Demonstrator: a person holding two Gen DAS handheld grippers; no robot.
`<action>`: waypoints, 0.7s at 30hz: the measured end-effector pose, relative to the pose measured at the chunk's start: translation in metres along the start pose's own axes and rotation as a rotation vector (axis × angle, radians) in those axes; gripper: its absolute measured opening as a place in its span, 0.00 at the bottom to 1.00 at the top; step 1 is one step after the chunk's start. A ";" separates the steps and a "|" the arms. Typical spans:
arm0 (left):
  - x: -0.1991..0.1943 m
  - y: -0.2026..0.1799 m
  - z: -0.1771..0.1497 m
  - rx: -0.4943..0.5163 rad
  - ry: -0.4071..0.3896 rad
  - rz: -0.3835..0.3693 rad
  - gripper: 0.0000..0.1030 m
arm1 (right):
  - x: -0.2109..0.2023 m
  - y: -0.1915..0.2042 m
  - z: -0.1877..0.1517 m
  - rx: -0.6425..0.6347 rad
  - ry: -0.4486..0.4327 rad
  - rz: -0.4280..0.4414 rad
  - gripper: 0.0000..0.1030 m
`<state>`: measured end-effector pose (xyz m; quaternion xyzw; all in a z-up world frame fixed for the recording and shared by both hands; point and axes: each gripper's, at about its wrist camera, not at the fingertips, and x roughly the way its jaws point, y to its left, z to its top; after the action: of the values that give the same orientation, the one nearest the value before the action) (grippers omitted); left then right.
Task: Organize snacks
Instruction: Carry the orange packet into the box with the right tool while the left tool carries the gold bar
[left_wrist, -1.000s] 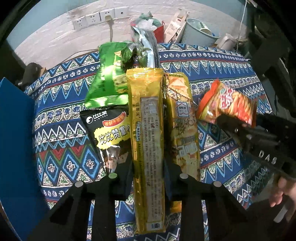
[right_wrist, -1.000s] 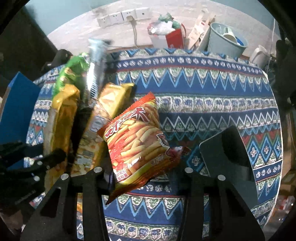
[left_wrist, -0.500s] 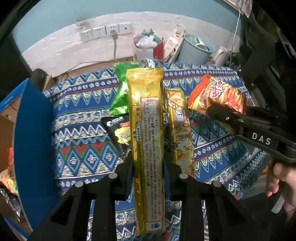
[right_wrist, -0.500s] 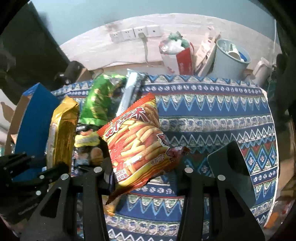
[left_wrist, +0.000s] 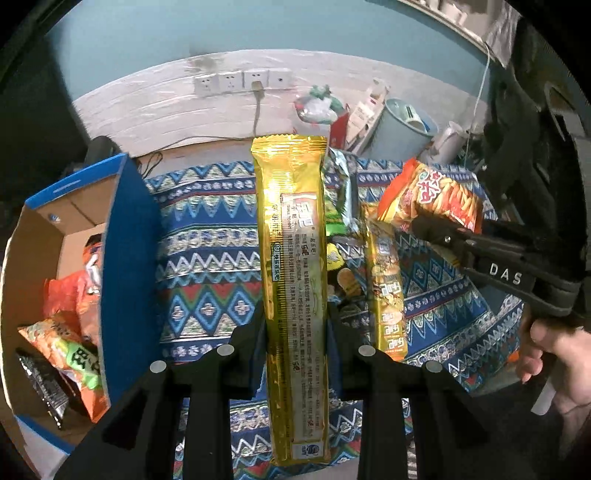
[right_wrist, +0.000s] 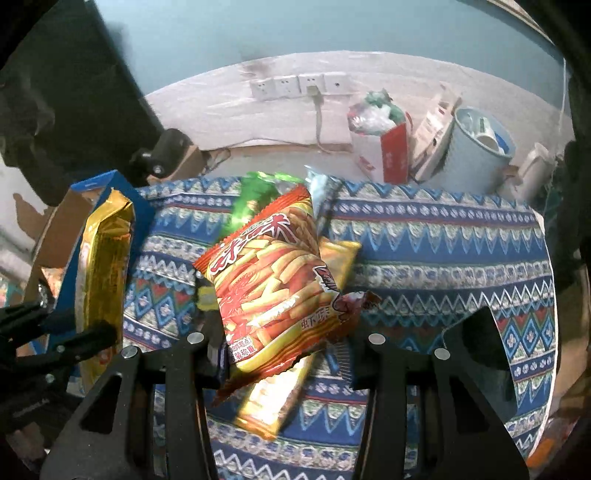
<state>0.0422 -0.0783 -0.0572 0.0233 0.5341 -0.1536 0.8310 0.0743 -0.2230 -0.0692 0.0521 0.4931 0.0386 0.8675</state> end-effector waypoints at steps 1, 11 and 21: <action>-0.005 0.005 0.000 -0.010 -0.011 -0.002 0.28 | -0.001 0.006 0.002 -0.009 -0.006 0.003 0.42; -0.047 0.048 -0.002 -0.058 -0.099 0.045 0.28 | -0.005 0.049 0.016 -0.088 -0.034 0.038 0.42; -0.074 0.095 -0.008 -0.118 -0.168 0.109 0.28 | -0.002 0.100 0.031 -0.145 -0.051 0.084 0.42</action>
<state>0.0335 0.0303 -0.0061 -0.0096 0.4688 -0.0778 0.8798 0.0985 -0.1255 -0.0388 0.0106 0.4642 0.1093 0.8789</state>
